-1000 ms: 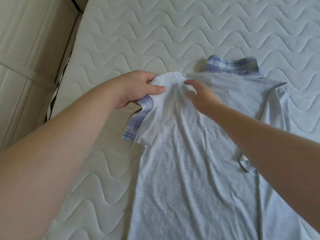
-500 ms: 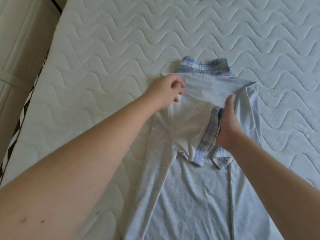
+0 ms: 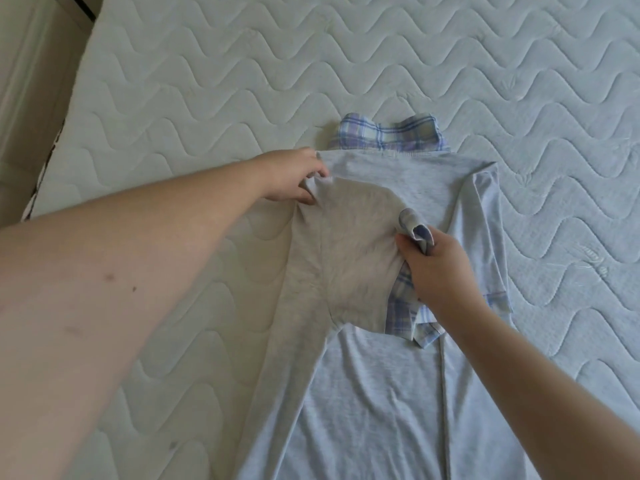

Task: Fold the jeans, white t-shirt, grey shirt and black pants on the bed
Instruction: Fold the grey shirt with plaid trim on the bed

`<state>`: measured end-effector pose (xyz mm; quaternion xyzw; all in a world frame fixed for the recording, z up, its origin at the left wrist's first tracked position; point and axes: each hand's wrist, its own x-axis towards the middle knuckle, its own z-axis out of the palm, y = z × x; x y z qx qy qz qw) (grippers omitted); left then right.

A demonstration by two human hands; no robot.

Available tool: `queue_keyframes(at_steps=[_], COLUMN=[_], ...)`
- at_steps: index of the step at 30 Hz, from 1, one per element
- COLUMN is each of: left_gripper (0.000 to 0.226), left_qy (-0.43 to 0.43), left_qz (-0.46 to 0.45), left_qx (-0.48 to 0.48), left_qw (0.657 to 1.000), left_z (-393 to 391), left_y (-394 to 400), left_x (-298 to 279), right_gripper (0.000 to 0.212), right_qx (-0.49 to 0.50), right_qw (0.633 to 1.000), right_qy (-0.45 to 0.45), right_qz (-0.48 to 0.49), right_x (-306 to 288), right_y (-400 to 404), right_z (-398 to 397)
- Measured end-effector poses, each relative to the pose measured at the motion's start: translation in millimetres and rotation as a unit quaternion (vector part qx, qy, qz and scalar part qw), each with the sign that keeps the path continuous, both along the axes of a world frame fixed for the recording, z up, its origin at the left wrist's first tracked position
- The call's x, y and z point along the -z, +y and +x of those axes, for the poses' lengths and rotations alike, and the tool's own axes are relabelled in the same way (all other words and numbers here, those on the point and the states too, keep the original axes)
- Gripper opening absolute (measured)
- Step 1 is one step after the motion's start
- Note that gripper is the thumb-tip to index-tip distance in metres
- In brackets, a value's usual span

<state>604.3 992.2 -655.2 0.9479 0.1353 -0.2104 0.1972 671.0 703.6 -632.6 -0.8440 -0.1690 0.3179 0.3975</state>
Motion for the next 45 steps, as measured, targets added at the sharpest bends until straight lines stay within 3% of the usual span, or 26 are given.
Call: queue_keyframes(at_steps=[5, 10, 14, 18, 22, 24, 28, 32, 40, 45], left_gripper=[0.029, 0.035, 0.025, 0.015, 0.011, 0.015, 0.021, 0.033, 0.036, 0.060], left_qy=[-0.007, 0.078, 0.149, 0.123, 0.102, 0.098, 0.039, 0.007, -0.120, -0.143], left_qz=[0.012, -0.101, -0.052, -0.025, -0.013, 0.021, 0.110, 0.123, 0.030, -0.020], left_qx=[-0.028, -0.052, -0.015, 0.005, -0.006, 0.001, -0.002, -0.052, -0.169, -0.370], left_qw=[1.000, 0.990, 0.987, 0.992, 0.995, 0.995, 0.993, 0.991, 0.978, 0.918], left_z=[15, 35, 49, 60, 63, 61, 56, 52, 27, 10], left_y=[16, 26, 27, 22, 14, 13, 17, 14, -9, -25], left_x=[-6, -16, -25, -24, -16, -12, -3, 7, 19, 24], right_gripper=[0.030, 0.028, 0.034, 0.027, 0.018, 0.016, 0.022, 0.029, 0.009, 0.006], right_qx=[-0.007, 0.033, 0.075, 0.078, 0.056, 0.024, 0.073, 0.069, 0.072, 0.091], right_qw=[0.997, 0.994, 0.994, 0.994, 0.974, 0.982, 0.986, 0.992, 0.996, 0.995], right_qy=[0.023, 0.071, 0.080, 0.072, 0.215, 0.175, 0.147, 0.090, 0.036, -0.003], right_qz=[-0.076, -0.076, -0.022, -0.005, -0.034, -0.061, -0.018, -0.063, -0.049, -0.048], right_x=[5, 14, 13, 18, 23, 23, 19, 22, 28, 31], right_y=[0, -6, -8, -13, -23, -25, -24, -27, -32, -32], right_z=[9, 9, 9, 13, 20, 19, 17, 20, 15, 14])
